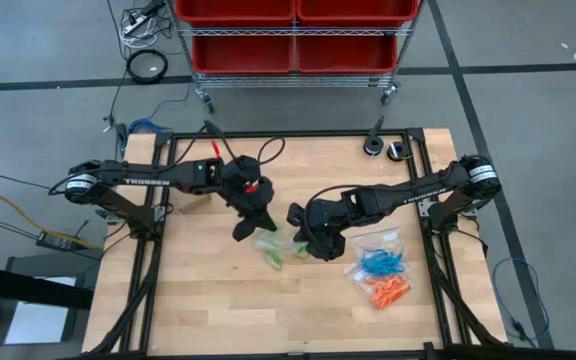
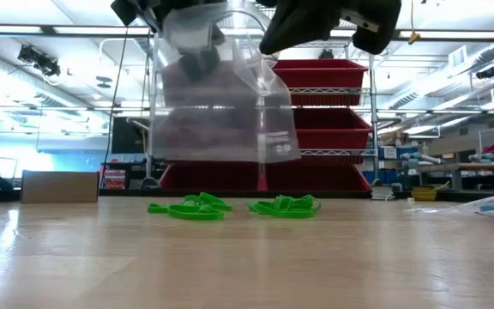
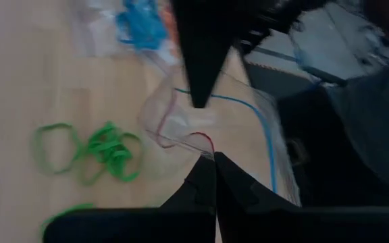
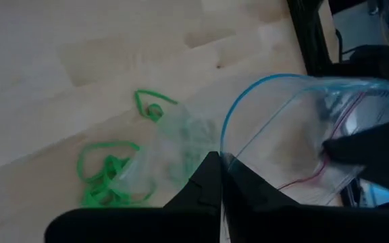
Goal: Sort rubber bands
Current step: Open the transparent zip bag
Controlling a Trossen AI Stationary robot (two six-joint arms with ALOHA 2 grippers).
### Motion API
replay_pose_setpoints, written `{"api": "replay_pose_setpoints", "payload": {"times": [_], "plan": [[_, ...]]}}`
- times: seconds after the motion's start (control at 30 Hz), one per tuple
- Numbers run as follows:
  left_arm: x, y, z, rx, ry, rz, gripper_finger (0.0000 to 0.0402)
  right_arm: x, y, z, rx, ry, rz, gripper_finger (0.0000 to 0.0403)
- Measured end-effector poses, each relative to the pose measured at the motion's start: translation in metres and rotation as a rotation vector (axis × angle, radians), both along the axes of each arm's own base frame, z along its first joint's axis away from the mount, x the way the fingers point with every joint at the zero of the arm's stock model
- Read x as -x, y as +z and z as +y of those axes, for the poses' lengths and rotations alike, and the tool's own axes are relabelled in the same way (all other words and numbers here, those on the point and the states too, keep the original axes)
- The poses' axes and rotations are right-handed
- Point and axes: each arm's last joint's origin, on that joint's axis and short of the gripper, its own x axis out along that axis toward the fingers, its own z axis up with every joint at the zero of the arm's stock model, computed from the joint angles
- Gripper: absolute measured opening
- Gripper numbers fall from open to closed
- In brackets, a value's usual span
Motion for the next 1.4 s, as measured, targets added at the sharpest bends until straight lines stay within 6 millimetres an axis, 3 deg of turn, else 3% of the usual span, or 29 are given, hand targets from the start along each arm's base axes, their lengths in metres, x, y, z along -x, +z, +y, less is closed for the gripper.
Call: {"api": "replay_pose_setpoints", "payload": {"times": [0.33, 0.7, 0.87, 1.13, 1.4], "plan": [[-0.006, 0.001, 0.004, -0.011, 0.048, -0.04, 0.0, -0.003, 0.003, 0.002, 0.003, 0.003, -0.043, 0.0], [-0.021, -0.023, 0.011, -0.079, 0.166, 0.041, 0.0, -0.006, 0.007, 0.002, -0.007, 0.002, -0.097, 0.0], [-0.027, -0.018, 0.014, -0.078, 0.18, -0.039, 0.0, -0.007, 0.007, -0.003, -0.012, -0.015, -0.093, 0.0], [-0.032, -0.021, 0.014, -0.016, 0.171, -0.042, 0.0, -0.021, -0.015, -0.015, 0.02, -0.053, -0.041, 0.0], [-0.031, -0.026, 0.014, -0.031, 0.19, 0.004, 0.0007, -0.023, -0.02, -0.015, 0.096, -0.093, -0.044, 0.0]]}}
